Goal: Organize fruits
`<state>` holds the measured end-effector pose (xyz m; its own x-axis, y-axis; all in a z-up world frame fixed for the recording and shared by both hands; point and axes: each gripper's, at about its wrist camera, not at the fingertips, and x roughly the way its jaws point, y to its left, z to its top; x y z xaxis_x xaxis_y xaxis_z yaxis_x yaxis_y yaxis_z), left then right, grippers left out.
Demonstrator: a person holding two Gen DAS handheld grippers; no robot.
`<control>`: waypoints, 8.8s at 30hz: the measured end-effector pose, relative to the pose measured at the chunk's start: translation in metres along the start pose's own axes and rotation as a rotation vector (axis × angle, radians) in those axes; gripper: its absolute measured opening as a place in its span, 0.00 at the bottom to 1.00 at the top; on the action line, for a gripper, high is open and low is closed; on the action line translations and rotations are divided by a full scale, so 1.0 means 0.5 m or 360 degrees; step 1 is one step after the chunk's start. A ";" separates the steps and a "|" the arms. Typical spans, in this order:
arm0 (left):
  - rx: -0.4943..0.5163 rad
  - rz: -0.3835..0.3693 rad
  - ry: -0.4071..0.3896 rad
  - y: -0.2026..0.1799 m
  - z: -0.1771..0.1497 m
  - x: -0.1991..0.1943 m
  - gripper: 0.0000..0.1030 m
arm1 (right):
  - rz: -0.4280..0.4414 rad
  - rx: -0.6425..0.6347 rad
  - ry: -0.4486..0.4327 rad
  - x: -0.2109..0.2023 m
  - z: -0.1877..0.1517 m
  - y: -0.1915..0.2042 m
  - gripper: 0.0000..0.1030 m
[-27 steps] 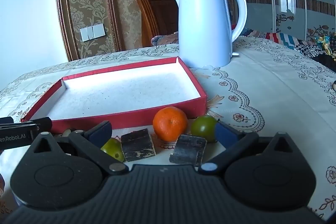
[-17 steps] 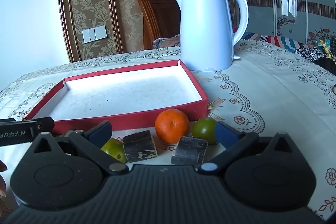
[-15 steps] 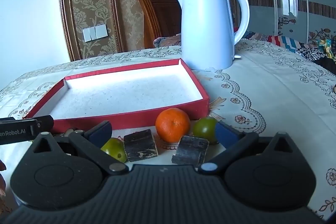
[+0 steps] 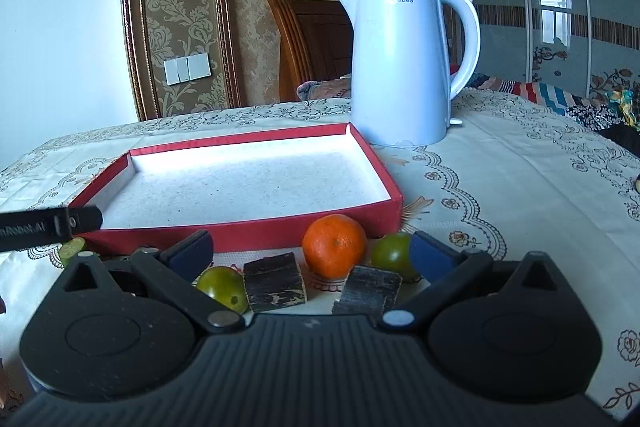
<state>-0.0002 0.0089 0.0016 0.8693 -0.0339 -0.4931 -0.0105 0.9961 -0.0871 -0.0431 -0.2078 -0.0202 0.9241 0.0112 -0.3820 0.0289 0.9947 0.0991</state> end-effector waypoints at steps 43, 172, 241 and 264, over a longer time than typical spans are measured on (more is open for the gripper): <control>0.0166 -0.0010 0.0057 -0.019 -0.015 0.004 1.00 | -0.0011 -0.0017 0.0036 0.009 -0.001 0.002 1.00; 0.0300 -0.0091 0.0209 -0.081 -0.071 -0.025 0.39 | 0.0099 -0.0106 0.0178 -0.033 -0.021 -0.063 0.30; 0.0129 0.0104 0.0239 -0.106 0.100 0.244 0.40 | 0.0051 -0.0209 0.0304 0.301 0.139 0.028 0.30; 0.0156 0.0106 0.0154 -0.097 0.084 0.203 0.45 | -0.0024 -0.0277 0.0200 0.265 0.125 0.036 0.80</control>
<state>0.1096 -0.0392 -0.0078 0.8165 0.0297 -0.5766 -0.0141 0.9994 0.0315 0.1038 -0.1947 -0.0118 0.8691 -0.0018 -0.4947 -0.0340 0.9974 -0.0633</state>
